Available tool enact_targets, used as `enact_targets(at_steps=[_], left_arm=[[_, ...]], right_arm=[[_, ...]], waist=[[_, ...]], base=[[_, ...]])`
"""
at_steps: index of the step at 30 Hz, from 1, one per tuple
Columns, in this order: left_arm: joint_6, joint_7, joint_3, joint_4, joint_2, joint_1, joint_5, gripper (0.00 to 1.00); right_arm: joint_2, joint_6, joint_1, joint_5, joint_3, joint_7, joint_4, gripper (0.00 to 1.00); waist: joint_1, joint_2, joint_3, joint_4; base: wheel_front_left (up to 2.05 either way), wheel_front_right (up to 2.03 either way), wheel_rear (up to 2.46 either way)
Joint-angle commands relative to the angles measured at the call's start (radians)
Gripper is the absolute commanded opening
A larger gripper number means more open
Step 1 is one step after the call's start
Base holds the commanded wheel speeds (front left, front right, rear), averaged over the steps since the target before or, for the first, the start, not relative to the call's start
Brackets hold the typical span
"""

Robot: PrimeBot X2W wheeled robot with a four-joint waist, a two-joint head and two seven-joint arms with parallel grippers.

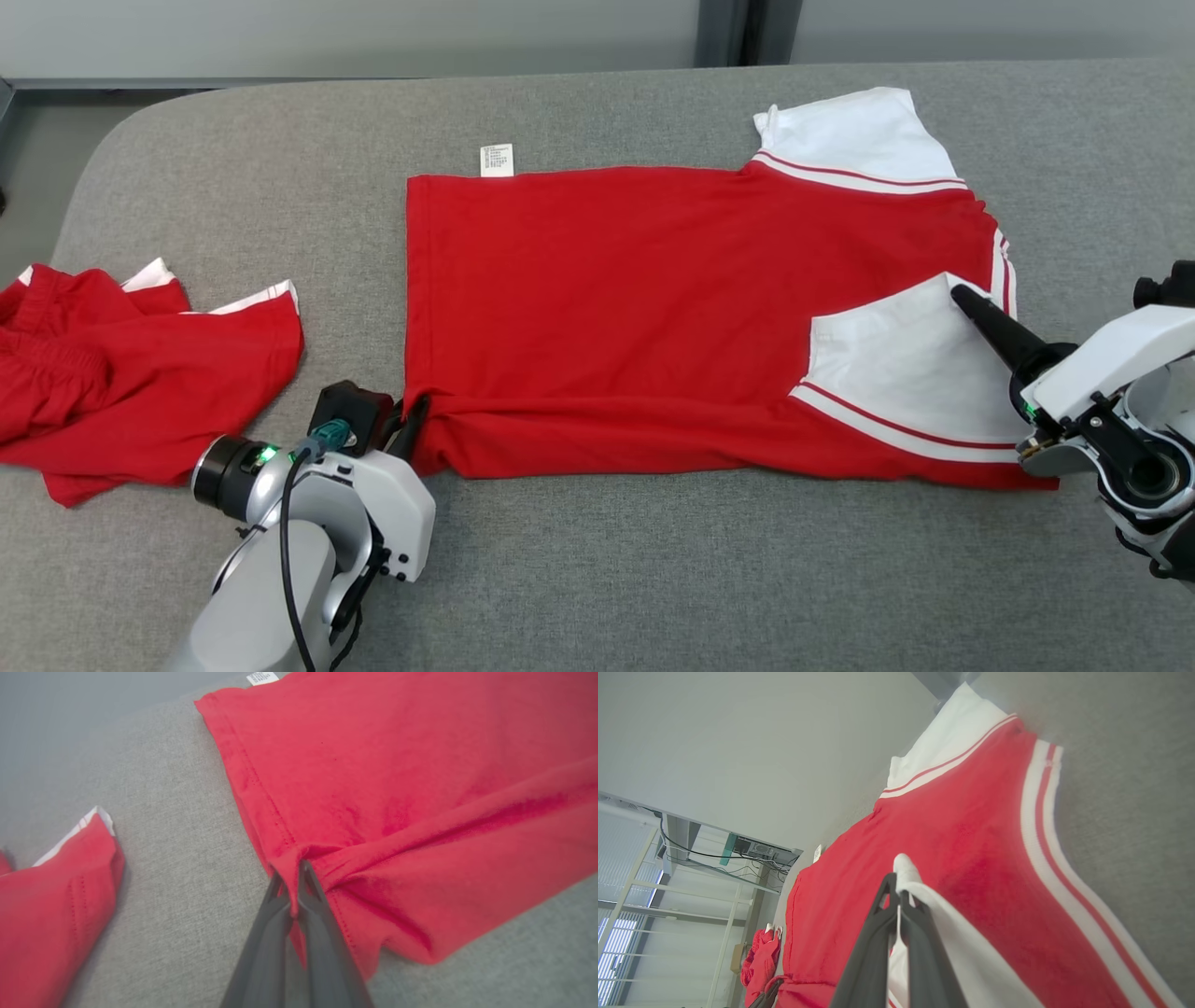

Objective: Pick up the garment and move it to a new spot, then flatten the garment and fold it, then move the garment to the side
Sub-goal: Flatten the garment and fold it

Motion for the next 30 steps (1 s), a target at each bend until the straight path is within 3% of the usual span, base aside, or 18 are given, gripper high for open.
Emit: enact_targets(at_steps=[1, 21, 22, 23, 24, 25, 26, 30], left_arm=[[-0.001, -0.006, 0.0, 0.003, 0.002, -0.021, 0.002, 0.0], [0.01, -0.091, -0.006, 0.093, -0.012, -0.073, -0.019, 0.0], [0.015, -0.096, -0.008, 0.096, -0.013, -0.075, -0.018, 0.13], [0.022, -0.104, -0.008, 0.097, -0.013, -0.077, -0.013, 0.68], [0.025, -0.104, -0.006, 0.103, -0.017, -0.076, -0.016, 1.0], [0.026, -0.109, -0.008, 0.106, -0.018, -0.075, -0.017, 1.0], [0.029, -0.111, -0.008, 0.112, -0.021, -0.075, -0.02, 1.0], [0.036, -0.124, -0.009, 0.125, -0.026, -0.078, -0.023, 1.0]], right_arm=[[-0.001, 0.0, -0.012, -0.008, -0.006, 0.005, 0.004, 0.0], [-0.012, 0.0, 0.05, -0.043, -0.097, -0.047, -0.051, 0.0], [-0.009, 0.0, 0.048, -0.047, -0.095, -0.044, -0.043, 0.0], [-0.006, 0.0, 0.048, -0.049, -0.094, -0.04, -0.032, 0.0], [-0.001, 0.0, 0.044, -0.055, -0.094, -0.045, -0.021, 0.19], [0.005, 0.0, 0.041, -0.057, -0.096, -0.049, -0.006, 0.91], [0.01, 0.0, 0.037, -0.06, -0.098, -0.054, 0.009, 1.0], [0.028, 0.0, 0.019, -0.082, -0.111, -0.087, 0.028, 1.0]], waist=[[0.0, 0.0, 0.004, 0.002], [0.0, 0.0, 0.016, 0.002], [0.0, 0.0, 0.016, 0.002], [0.0, 0.0, 0.016, 0.002], [0.0, 0.0, 0.016, 0.001], [0.0, 0.0, 0.015, 0.001], [0.0, 0.0, 0.014, 0.002], [0.0, 0.0, 0.006, 0.004]], base=[[0.0, 0.0, 0.0], [0.0, 0.0, 0.0], [0.0, 0.0, 0.0], [0.0, 0.0, 0.0], [0.0, 0.0, 0.0], [0.0, 0.0, 0.0], [0.0, 0.0, 0.0], [0.0, 0.0, 0.0]])
